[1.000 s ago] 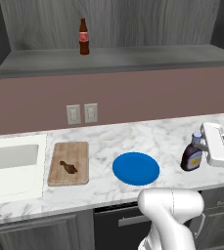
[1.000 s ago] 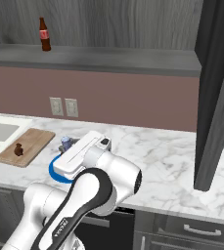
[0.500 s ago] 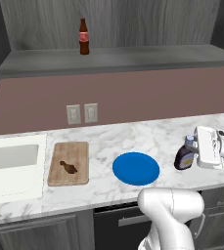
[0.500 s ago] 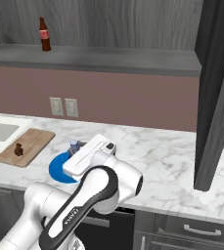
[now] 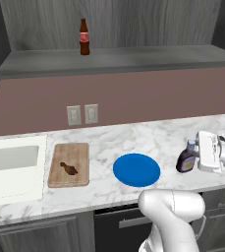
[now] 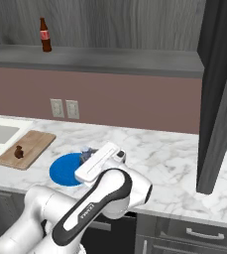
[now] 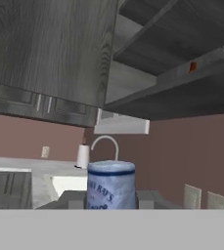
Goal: Pick the chicken drumstick from the plate and place it on the cutting board. Then pick the condiment bottle from the cabinet and place it next to the cutting board.
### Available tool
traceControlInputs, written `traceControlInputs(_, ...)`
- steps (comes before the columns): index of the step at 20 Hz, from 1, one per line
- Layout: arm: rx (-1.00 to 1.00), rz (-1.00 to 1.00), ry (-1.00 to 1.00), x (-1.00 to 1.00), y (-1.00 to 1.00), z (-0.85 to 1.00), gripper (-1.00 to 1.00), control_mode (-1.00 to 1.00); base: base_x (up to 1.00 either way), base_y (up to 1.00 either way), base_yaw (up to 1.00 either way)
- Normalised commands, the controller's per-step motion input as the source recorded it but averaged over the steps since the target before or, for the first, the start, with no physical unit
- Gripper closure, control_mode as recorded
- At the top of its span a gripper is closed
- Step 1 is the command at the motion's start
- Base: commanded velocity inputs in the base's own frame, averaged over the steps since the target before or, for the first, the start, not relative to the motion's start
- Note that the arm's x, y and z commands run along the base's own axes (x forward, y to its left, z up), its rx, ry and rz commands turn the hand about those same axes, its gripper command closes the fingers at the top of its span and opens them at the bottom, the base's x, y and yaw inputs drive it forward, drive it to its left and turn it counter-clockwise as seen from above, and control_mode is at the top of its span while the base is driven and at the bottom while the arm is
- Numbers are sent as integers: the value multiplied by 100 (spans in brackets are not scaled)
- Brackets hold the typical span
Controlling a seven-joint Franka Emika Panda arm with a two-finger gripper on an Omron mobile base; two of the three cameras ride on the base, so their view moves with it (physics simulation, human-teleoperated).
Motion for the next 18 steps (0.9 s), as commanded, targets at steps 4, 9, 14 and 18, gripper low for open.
traceControlInputs(4, 0, 0, 0, 23, -24, -31, 100, -100, 0, 0, 0)
traceControlInputs(9, 0, 0, 0, 22, -18, -34, 100, -100, 0, 0, 0)
traceControlInputs(14, 0, 0, 0, 20, -14, -32, 100, -100, 0, 0, 0)
traceControlInputs(18, 0, 0, 0, 18, -13, -12, 100, -100, 0, 0, 0)
